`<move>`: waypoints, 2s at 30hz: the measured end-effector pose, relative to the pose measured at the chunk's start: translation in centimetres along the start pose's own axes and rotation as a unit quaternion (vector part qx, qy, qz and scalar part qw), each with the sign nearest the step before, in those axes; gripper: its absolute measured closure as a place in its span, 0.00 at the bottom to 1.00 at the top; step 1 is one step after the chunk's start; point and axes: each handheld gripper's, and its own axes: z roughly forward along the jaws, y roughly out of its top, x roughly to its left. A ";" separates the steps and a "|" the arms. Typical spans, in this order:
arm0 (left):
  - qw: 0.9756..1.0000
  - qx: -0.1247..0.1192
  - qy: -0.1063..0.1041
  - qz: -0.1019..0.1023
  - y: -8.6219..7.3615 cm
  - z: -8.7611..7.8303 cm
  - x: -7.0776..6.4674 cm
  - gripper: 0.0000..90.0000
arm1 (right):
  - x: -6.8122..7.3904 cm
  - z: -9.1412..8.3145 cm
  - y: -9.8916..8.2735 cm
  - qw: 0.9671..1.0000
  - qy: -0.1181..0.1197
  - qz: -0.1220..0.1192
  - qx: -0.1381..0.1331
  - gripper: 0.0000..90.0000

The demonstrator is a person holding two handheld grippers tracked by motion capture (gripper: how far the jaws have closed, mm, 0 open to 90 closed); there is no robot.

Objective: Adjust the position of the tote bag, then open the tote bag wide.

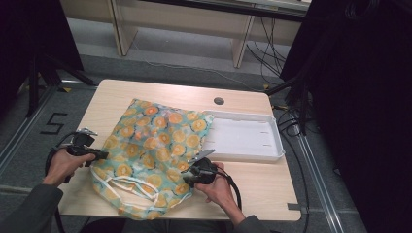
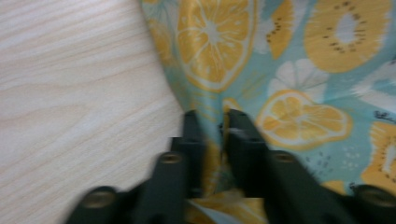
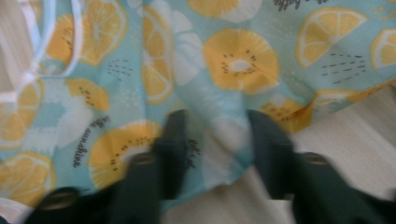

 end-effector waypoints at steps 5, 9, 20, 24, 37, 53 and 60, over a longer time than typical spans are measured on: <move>1.000 0.008 0.003 0.022 -0.5 -0.9 -1.1 0.99 | -0.9 0.1 0.4 0.999 -0.030 -0.033 0.000 0.98; 0.999 0.018 -0.008 0.036 -1.9 -1.8 -2.7 0.99 | -1.8 0.0 1.2 0.998 -0.052 -0.046 -0.004 1.00; 0.997 0.025 -0.024 0.062 -2.5 -2.0 -6.3 0.95 | -4.6 -0.6 2.4 0.996 -0.084 -0.024 -0.026 0.98; 0.999 0.009 -0.009 0.040 -2.8 -2.6 -5.5 0.79 | -4.1 -1.7 1.9 0.997 -0.065 -0.012 -0.038 0.81; 0.992 -0.075 -0.039 0.095 -3.7 -6.7 -11.0 0.36 | -1.2 -5.0 -0.1 0.994 -0.016 0.002 -0.112 0.51; 0.981 -0.051 -0.049 0.182 -6.3 -6.7 -11.4 0.33 | 0.6 -5.1 -0.7 0.995 0.016 -0.012 -0.096 0.50; 0.980 -0.041 -0.025 0.195 -6.4 -7.0 -9.9 0.39 | 0.6 -4.7 -0.7 0.995 0.018 -0.014 -0.099 0.50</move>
